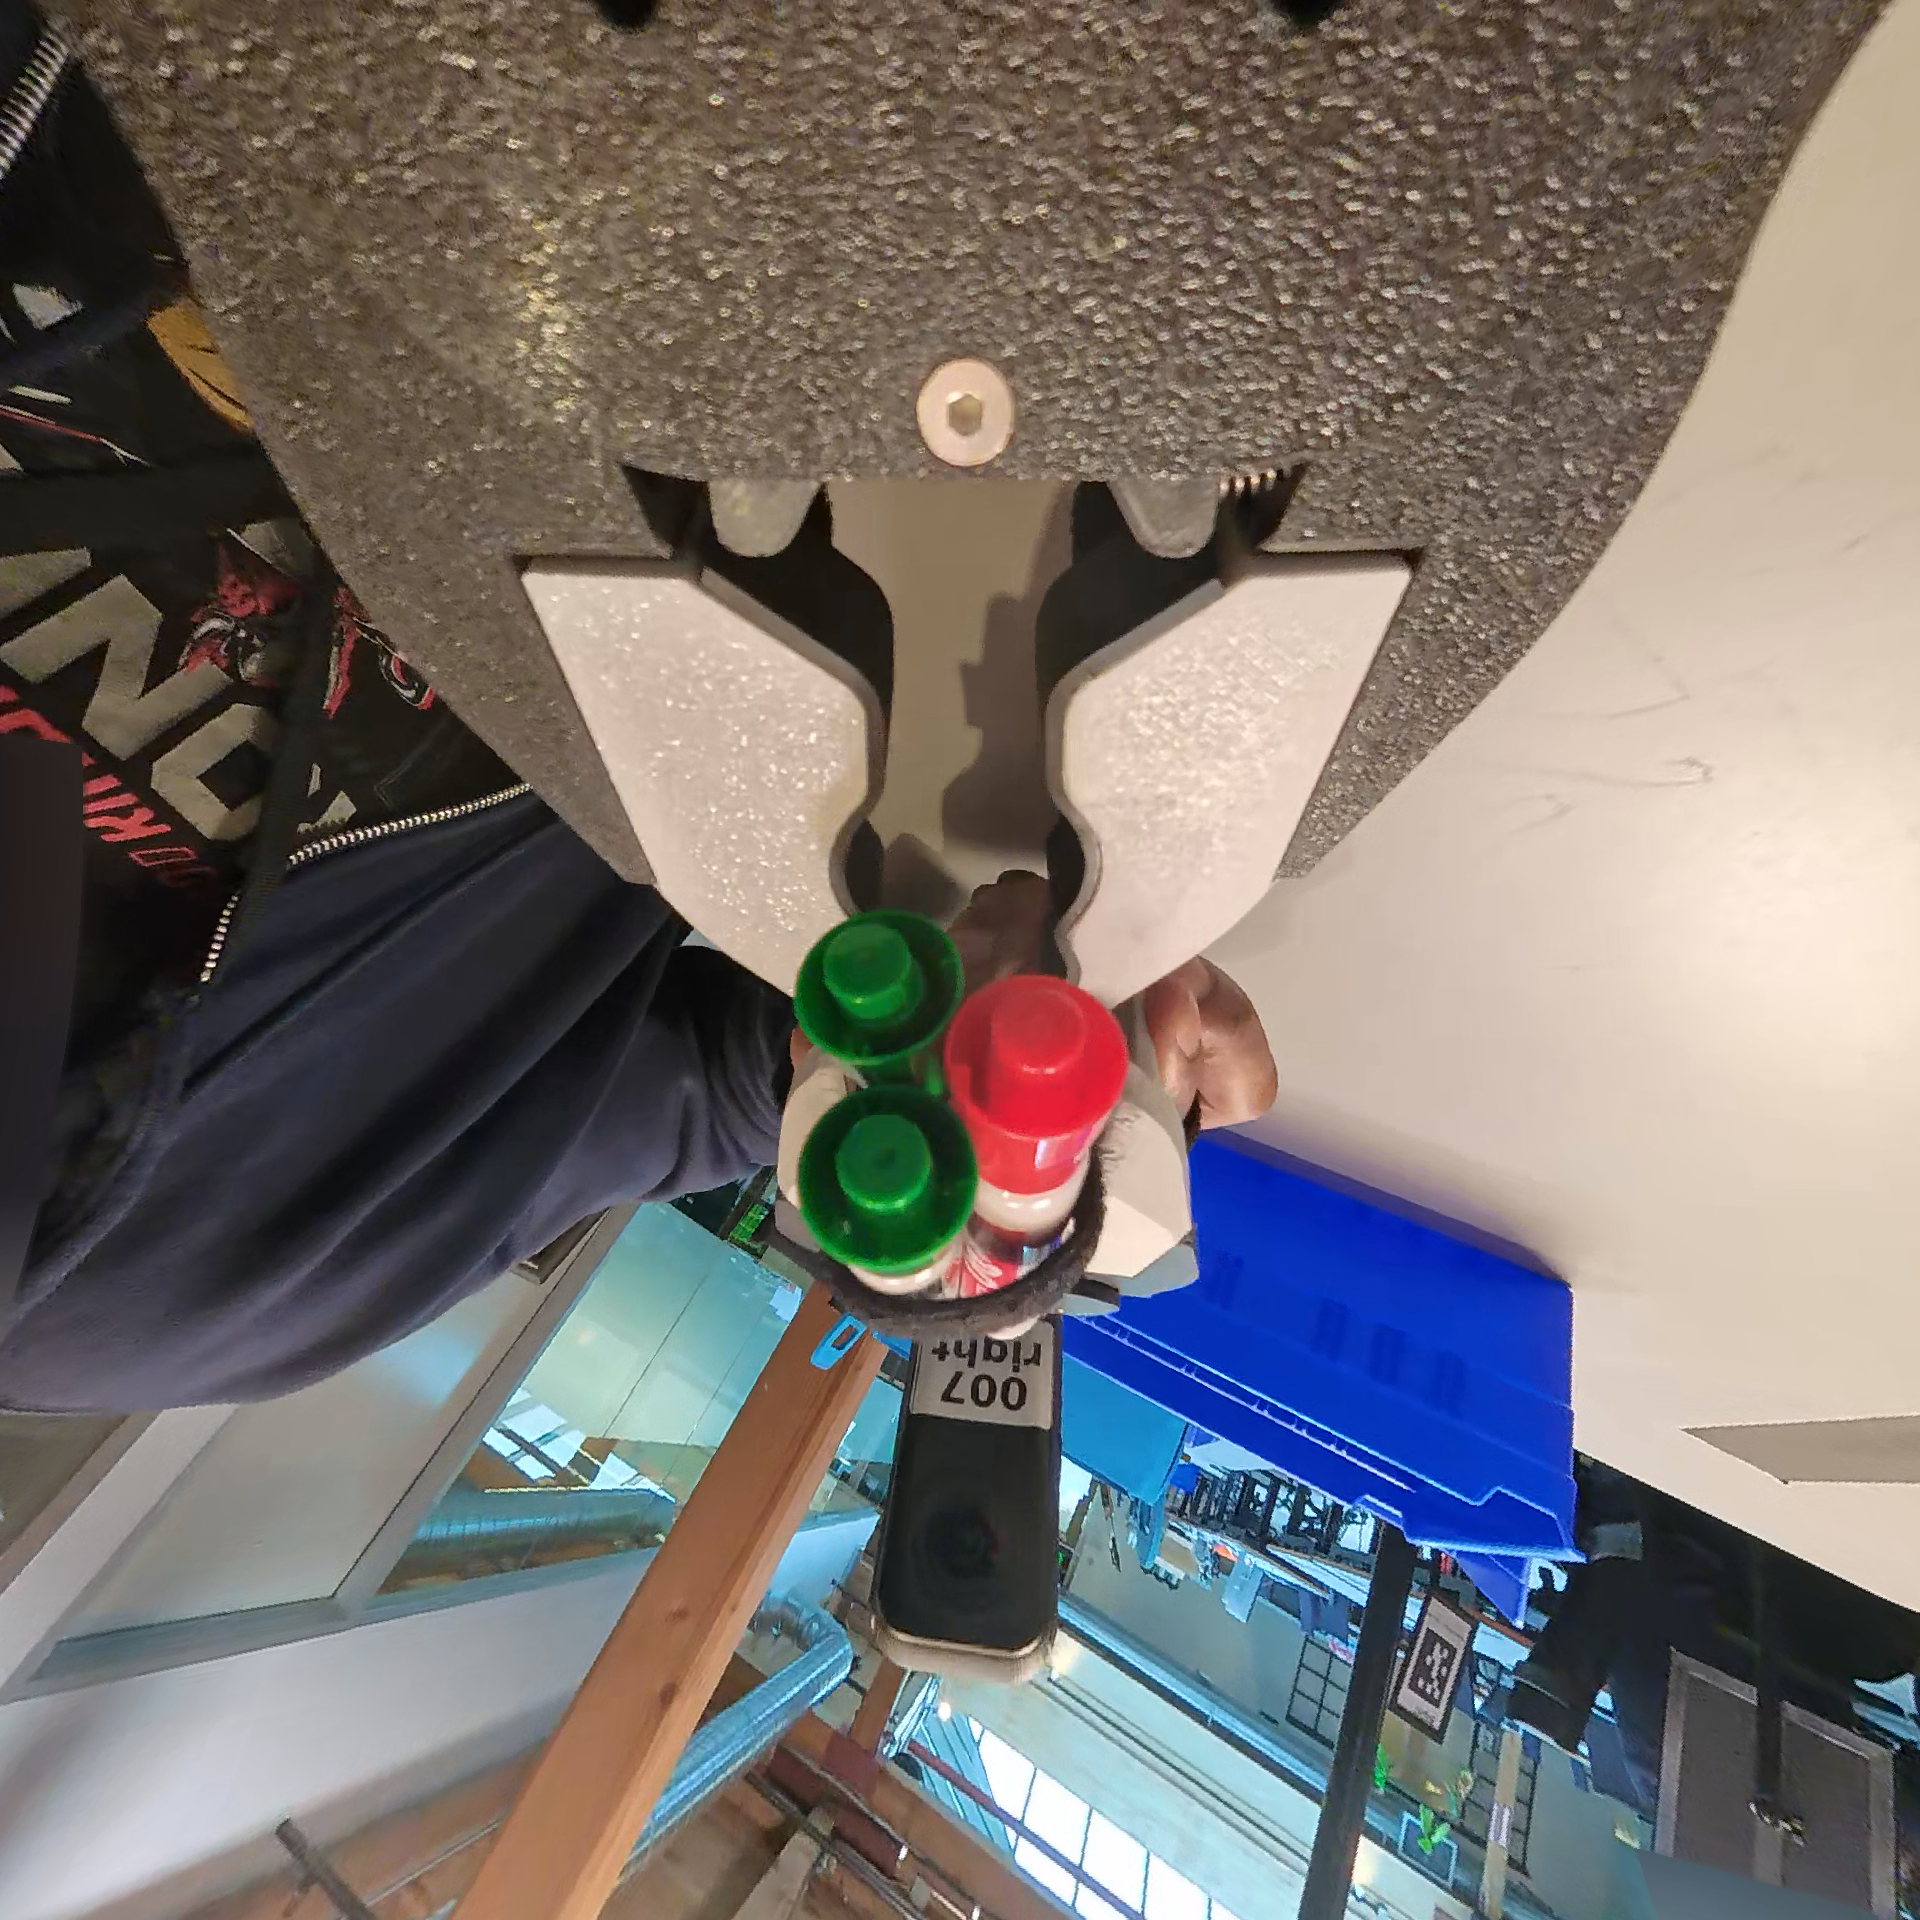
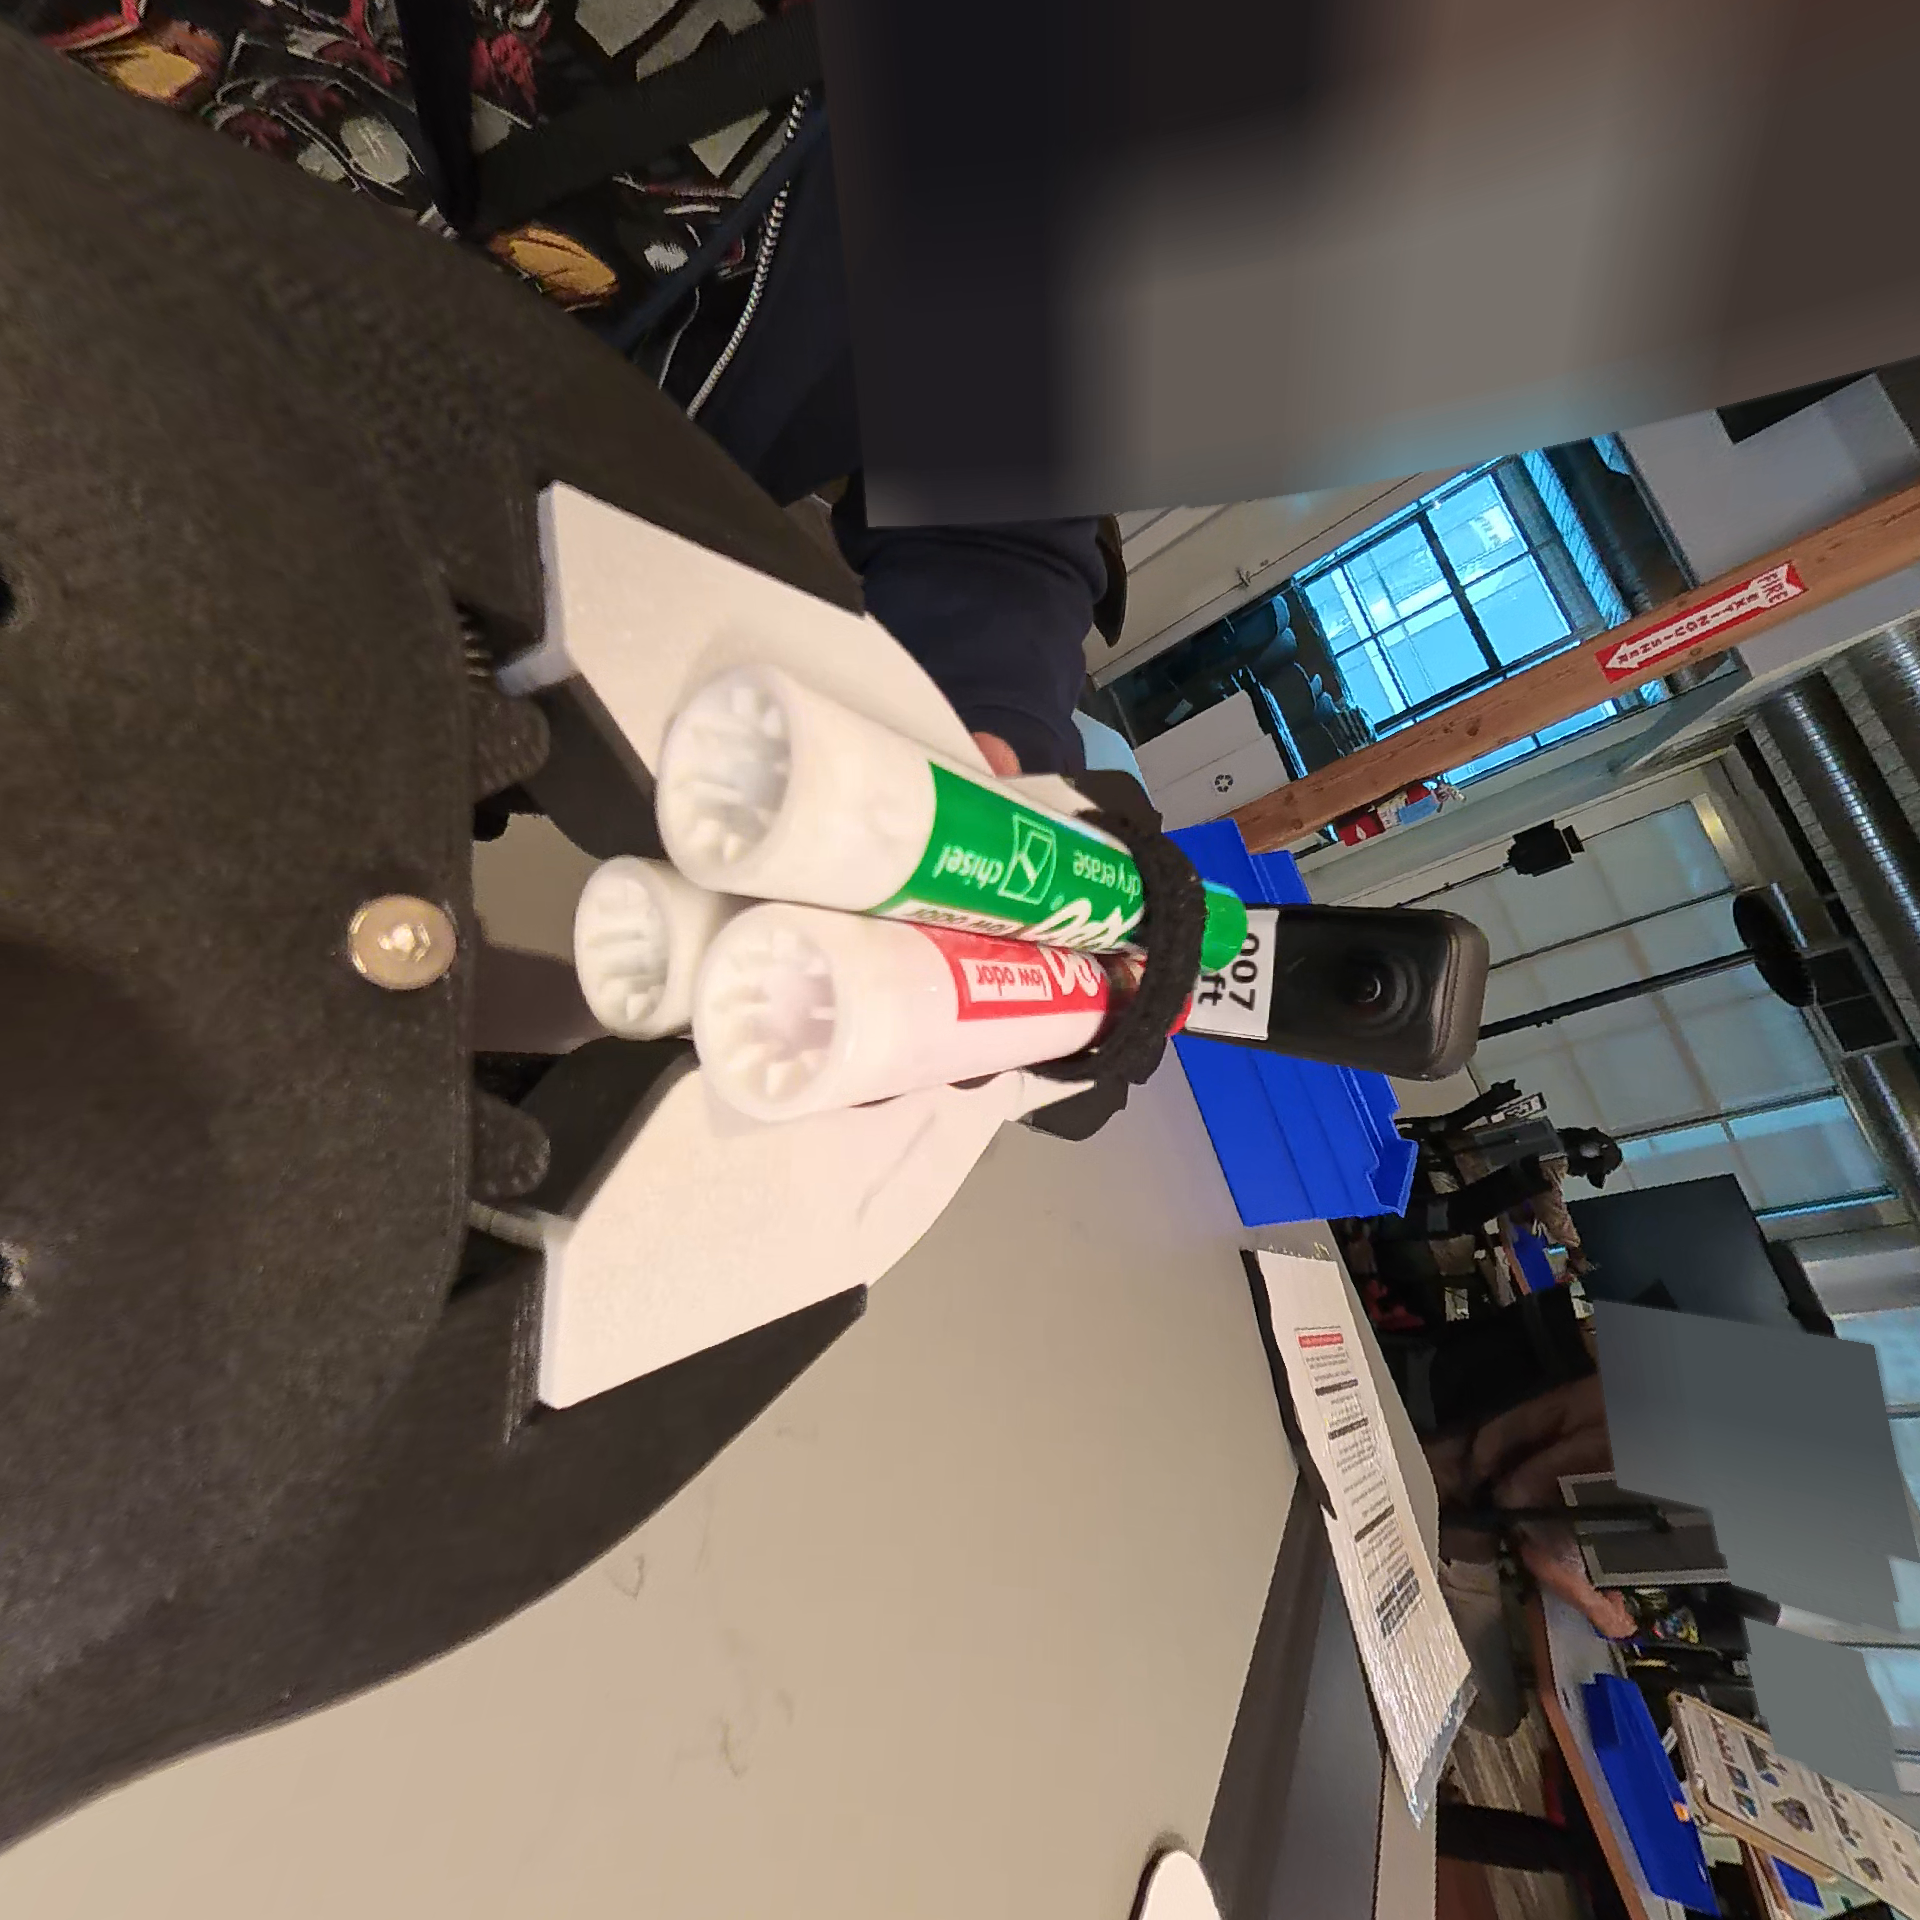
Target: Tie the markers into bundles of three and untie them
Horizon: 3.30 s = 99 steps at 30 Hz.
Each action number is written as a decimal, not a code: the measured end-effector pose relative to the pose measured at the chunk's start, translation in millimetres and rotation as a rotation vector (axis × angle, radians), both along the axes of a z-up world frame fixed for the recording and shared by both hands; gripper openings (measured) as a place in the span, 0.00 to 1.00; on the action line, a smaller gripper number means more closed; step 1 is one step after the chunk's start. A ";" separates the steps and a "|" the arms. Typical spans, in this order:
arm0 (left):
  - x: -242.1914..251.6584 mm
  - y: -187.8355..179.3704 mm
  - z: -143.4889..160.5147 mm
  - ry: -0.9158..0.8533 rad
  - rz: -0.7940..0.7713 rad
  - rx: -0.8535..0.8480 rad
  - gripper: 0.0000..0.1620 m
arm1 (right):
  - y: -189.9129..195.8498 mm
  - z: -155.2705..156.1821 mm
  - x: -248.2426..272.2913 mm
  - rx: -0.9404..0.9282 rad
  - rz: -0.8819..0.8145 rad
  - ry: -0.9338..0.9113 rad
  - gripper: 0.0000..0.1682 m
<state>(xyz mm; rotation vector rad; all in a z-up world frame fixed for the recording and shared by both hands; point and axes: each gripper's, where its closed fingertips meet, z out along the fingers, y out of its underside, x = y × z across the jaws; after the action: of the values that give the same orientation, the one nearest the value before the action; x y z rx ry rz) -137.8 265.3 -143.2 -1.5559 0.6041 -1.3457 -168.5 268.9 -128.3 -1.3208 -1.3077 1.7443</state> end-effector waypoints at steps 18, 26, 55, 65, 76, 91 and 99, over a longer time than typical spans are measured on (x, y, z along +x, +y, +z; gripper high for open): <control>0.5 -12.7 23.5 -0.226 -0.015 0.095 0.02 | 0.2 12.4 3.9 0.046 -0.010 0.056 0.25; 4.0 -12.1 16.1 -0.119 0.006 0.143 0.02 | -1.0 15.8 5.0 0.134 -0.015 0.018 0.26; -18.8 -20.5 47.0 -0.149 0.202 0.482 0.02 | -17.0 27.0 -7.5 0.222 -0.025 -0.055 0.38; -18.3 -6.1 31.4 0.017 0.318 0.543 0.02 | 28.2 36.1 31.6 0.274 -0.440 0.161 0.40; 0.5 -1.3 16.9 0.159 0.264 0.557 0.02 | 15.5 23.0 30.2 0.355 -0.438 0.128 0.43; -0.8 -5.4 19.2 0.142 0.267 0.578 0.02 | 7.5 24.6 29.4 0.394 -0.406 0.144 0.43; -5.8 -4.3 24.1 0.092 0.291 0.566 0.02 | 11.6 19.8 27.6 0.293 -0.411 0.114 0.44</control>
<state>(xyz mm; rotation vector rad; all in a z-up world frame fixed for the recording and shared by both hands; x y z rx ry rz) -143.7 261.1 -119.1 -1.1852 0.7099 -0.7959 -140.9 280.5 -108.5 -1.2004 -1.0865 1.2744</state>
